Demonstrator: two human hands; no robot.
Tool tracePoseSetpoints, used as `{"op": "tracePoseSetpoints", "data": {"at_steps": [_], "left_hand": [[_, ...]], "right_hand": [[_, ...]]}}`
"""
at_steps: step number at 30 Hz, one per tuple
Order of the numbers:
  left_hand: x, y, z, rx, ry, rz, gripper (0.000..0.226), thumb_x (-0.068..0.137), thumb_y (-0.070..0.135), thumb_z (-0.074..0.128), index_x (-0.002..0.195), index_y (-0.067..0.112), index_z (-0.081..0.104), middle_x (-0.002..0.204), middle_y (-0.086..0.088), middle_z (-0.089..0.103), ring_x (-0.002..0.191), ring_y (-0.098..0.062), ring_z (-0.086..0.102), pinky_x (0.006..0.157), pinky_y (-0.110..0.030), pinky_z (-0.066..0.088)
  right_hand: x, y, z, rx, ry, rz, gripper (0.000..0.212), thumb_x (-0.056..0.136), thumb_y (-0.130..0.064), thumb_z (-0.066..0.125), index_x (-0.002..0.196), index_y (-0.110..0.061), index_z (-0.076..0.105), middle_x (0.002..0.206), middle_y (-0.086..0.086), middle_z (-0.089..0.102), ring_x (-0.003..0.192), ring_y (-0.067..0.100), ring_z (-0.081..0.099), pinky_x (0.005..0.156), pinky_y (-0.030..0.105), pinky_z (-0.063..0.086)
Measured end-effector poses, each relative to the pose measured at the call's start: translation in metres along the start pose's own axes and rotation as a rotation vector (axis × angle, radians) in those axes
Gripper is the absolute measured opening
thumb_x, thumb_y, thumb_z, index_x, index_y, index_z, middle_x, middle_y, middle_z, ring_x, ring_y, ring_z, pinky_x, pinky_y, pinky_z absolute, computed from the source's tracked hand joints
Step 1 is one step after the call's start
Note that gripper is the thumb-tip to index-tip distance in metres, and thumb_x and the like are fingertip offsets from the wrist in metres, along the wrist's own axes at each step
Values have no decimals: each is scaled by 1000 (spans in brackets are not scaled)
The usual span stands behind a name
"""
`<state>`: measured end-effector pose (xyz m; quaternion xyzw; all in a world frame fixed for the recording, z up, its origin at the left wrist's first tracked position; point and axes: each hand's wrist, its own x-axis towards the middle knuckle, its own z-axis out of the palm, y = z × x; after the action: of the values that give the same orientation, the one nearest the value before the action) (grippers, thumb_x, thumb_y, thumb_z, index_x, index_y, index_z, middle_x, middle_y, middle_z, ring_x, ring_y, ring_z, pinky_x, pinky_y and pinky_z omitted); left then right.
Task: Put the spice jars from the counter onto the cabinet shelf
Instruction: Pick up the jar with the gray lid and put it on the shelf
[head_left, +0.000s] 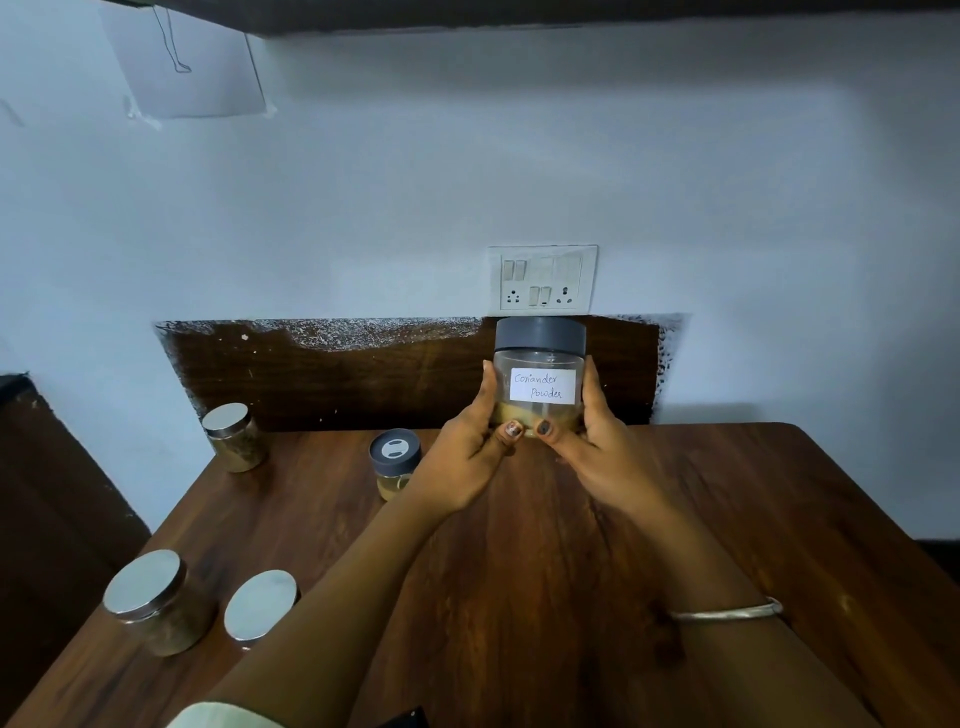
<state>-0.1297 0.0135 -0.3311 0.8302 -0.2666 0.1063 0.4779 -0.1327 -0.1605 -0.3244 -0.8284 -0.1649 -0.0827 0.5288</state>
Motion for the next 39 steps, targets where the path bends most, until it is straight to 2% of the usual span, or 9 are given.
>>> {"op": "tracePoseSetpoints", "data": {"at_steps": [6, 9, 13, 17, 20, 24, 28, 32, 39], "left_hand": [[5, 4, 2, 21, 10, 9, 74, 91, 25, 43, 144, 20, -10, 125, 11, 47, 105, -25, 61, 94, -33, 50], [16, 11, -1, 31, 33, 41, 72, 92, 23, 44, 142, 23, -7, 135, 16, 39, 122, -9, 48, 102, -18, 39], [42, 24, -10, 83, 85, 96, 65, 96, 20, 45, 142, 29, 0, 129, -2, 51, 110, -12, 54, 93, -16, 42], [83, 47, -24, 124, 136, 176, 59, 96, 31, 41, 142, 30, 4, 118, 5, 53, 88, 4, 55, 75, 2, 37], [117, 67, -35, 131, 165, 197, 63, 91, 42, 40, 146, 30, 11, 118, 9, 53, 85, -3, 61, 74, -8, 47], [166, 93, -50, 164, 233, 234, 56, 87, 51, 38, 135, 27, 23, 122, 11, 49, 88, -10, 65, 74, -19, 53], [219, 121, -69, 156, 299, 305, 57, 84, 51, 40, 134, 26, 26, 127, 16, 43, 91, 5, 58, 71, -4, 47], [265, 149, -86, 199, 415, 425, 59, 85, 48, 41, 137, 22, 32, 135, 5, 39, 106, -7, 51, 78, 0, 42], [327, 168, -115, 397, 573, 492, 52, 95, 32, 44, 143, 18, 29, 128, -3, 40, 101, -14, 54, 86, -19, 40]], "right_hand": [[2, -3, -9, 5, -5, 2, 103, 73, -50, 57, 149, -27, -9, 126, -25, 39, 105, -10, 49, 82, -2, 37], [7, -6, -19, 34, 24, -9, 101, 73, -45, 62, 150, -28, -2, 129, -18, 44, 100, -5, 58, 89, 12, 44], [25, -13, -34, 37, 145, -6, 68, 81, -25, 68, 138, -15, 32, 130, 3, 56, 94, 16, 67, 87, 43, 54], [55, -35, -57, 29, 201, -55, 48, 82, -25, 66, 122, -16, 42, 125, -4, 58, 95, 3, 64, 88, 35, 54], [81, -56, -79, -50, 271, -126, 38, 85, -26, 65, 113, -28, 40, 115, -19, 51, 86, -5, 59, 74, 10, 47], [119, -90, -112, -110, 365, -222, 38, 86, -27, 64, 113, -30, 39, 121, -15, 49, 81, -3, 53, 63, 2, 38], [160, -121, -141, -107, 447, -334, 45, 85, -27, 64, 125, -22, 44, 136, 0, 48, 90, 5, 56, 67, 2, 40], [199, -150, -167, -90, 512, -478, 45, 86, -25, 62, 127, -19, 44, 132, 1, 47, 94, 8, 56, 65, -2, 43], [265, -178, -195, -111, 561, -625, 42, 88, -20, 62, 126, -14, 46, 121, -1, 46, 92, 10, 57, 68, 2, 41]]}}
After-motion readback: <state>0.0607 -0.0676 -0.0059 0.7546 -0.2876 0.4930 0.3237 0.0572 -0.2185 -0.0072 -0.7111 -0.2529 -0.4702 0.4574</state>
